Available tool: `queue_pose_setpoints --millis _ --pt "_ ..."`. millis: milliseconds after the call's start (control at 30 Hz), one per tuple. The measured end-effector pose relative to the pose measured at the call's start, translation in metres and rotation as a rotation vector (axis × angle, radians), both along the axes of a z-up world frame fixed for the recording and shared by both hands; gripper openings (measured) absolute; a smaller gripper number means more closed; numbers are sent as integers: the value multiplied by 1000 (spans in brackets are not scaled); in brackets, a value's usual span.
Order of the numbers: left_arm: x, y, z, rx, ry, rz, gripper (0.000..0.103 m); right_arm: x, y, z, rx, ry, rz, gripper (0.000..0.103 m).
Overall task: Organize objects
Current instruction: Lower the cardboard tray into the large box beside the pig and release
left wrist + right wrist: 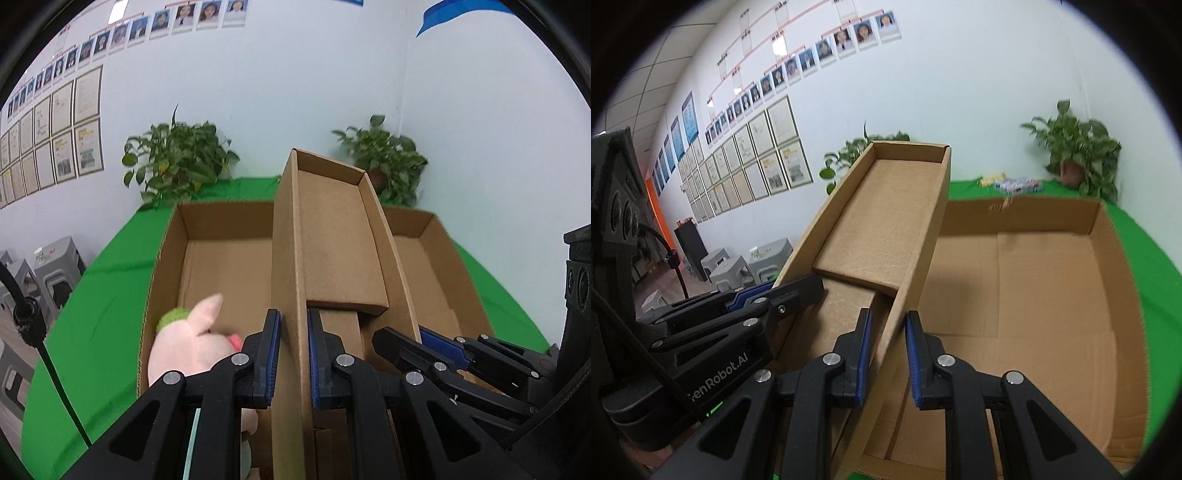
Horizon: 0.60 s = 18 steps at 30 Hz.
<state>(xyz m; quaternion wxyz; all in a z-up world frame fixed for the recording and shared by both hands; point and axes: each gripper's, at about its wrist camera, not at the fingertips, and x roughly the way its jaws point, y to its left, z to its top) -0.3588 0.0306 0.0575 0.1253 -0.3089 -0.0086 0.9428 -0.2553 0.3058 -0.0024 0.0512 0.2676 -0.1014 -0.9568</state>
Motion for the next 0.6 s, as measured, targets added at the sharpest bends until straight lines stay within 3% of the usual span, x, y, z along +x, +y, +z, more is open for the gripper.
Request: queue_pose_setpoints --millis 367,600 --pt "-42 -6 -96 -64 -188 20 9 -31 2 -57 -23 -142 12 15" --pt "-36 -8 -109 -77 -195 22 12 -29 1 -67 -25 -165 10 14"
